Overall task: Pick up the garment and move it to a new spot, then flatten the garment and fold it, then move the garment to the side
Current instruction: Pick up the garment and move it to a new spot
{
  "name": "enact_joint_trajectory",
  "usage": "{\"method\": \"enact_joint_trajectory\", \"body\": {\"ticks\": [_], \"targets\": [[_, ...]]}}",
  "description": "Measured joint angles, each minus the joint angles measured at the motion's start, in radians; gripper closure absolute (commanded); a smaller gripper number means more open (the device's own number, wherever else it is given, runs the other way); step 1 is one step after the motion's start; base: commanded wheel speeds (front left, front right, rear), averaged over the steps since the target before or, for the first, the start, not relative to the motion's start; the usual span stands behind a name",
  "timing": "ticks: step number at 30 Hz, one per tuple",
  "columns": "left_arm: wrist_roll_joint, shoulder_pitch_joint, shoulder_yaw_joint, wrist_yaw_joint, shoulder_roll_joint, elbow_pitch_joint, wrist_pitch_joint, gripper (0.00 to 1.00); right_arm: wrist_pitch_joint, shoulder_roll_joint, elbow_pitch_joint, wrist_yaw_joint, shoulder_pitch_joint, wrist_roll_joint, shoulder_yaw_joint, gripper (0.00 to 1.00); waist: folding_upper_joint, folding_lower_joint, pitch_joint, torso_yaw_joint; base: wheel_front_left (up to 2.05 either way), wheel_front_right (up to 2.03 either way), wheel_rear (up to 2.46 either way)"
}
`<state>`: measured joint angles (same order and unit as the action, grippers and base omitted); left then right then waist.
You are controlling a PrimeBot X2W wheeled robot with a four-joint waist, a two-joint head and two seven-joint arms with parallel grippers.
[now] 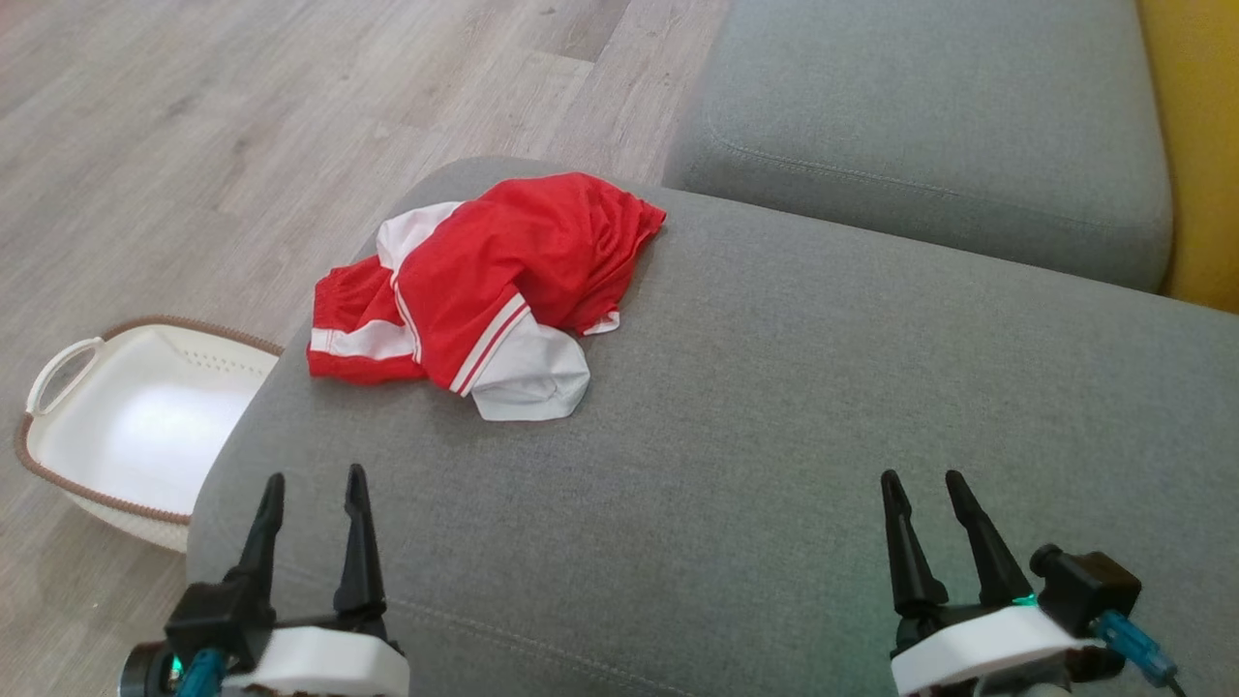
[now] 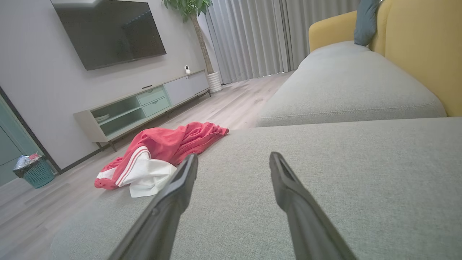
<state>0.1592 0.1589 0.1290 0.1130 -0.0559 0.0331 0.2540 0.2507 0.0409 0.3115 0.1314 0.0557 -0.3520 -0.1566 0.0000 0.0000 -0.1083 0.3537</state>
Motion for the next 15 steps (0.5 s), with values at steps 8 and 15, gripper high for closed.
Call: {"method": "enact_joint_trajectory", "body": {"ticks": [8,15], "targets": [[-0.015,-0.001,-0.029,-0.018,0.000,-0.013,0.000,0.00,0.000,0.000,0.001,0.000,0.000,0.000,0.008,0.00,0.0000,0.0000,0.013,-0.030,0.00,0.00,0.00],[-0.031,-0.089,-0.079,-0.096,-0.013,0.020,0.000,0.00,0.000,0.000,0.000,0.000,-0.002,0.026,0.047,0.00,0.0000,0.0000,0.049,-0.088,0.00,0.00,0.00]]}}
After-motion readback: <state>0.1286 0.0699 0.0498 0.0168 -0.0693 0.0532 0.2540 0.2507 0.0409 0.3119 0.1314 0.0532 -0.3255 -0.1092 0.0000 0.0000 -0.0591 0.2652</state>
